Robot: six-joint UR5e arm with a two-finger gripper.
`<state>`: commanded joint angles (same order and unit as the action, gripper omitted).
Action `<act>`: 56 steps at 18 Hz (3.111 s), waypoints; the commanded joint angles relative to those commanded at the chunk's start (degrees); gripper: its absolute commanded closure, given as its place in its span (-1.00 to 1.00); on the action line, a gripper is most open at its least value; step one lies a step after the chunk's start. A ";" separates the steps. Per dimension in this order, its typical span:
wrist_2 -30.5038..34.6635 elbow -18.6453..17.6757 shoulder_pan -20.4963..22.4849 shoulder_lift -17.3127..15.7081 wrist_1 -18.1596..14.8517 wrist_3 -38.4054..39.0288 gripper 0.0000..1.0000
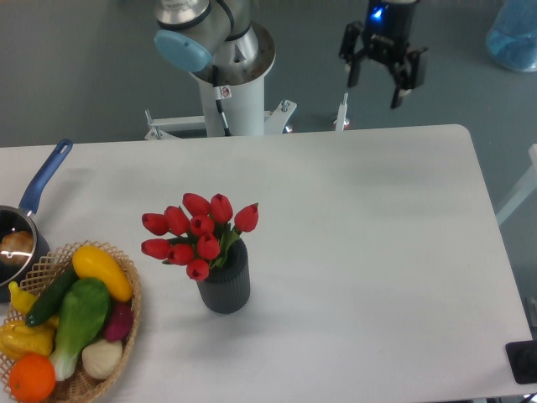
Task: Pick up the flowers from the vase
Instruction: 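Lower the open gripper toward the red tulip stems above the vase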
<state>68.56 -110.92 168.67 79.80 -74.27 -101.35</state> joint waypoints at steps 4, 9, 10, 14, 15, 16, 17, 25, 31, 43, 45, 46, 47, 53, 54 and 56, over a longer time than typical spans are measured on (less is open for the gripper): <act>-2.45 0.00 -2.03 0.62 -0.26 0.71 -1.00; -6.94 -0.70 -2.56 1.32 0.17 4.23 -1.00; -6.94 -0.70 -2.64 1.33 0.00 4.40 -1.00; -6.24 -0.09 -4.49 1.68 0.44 5.72 -1.00; -6.50 -0.08 -4.58 2.03 0.44 6.16 -1.00; -6.59 0.00 -5.19 2.46 0.53 7.03 -1.00; -6.59 0.00 -5.89 2.64 0.79 8.78 -1.00; -14.48 0.36 -8.71 6.50 4.91 15.03 -1.00; -20.65 0.36 -10.20 9.41 6.77 15.13 -1.00; -29.96 0.71 -11.87 15.56 8.52 15.21 -1.00; -30.93 0.71 -12.14 16.35 9.75 15.21 -1.00; -31.20 0.79 -12.14 16.62 10.45 15.21 -1.00; -31.29 0.88 -12.22 16.88 11.33 15.21 -1.00; -33.84 1.67 -15.21 20.22 13.45 15.48 -1.00; -34.53 1.67 -15.65 20.31 13.71 15.56 -1.00; -36.12 1.85 -15.83 21.09 13.80 15.56 -1.00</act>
<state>32.44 -109.07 152.84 100.89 -60.47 -85.78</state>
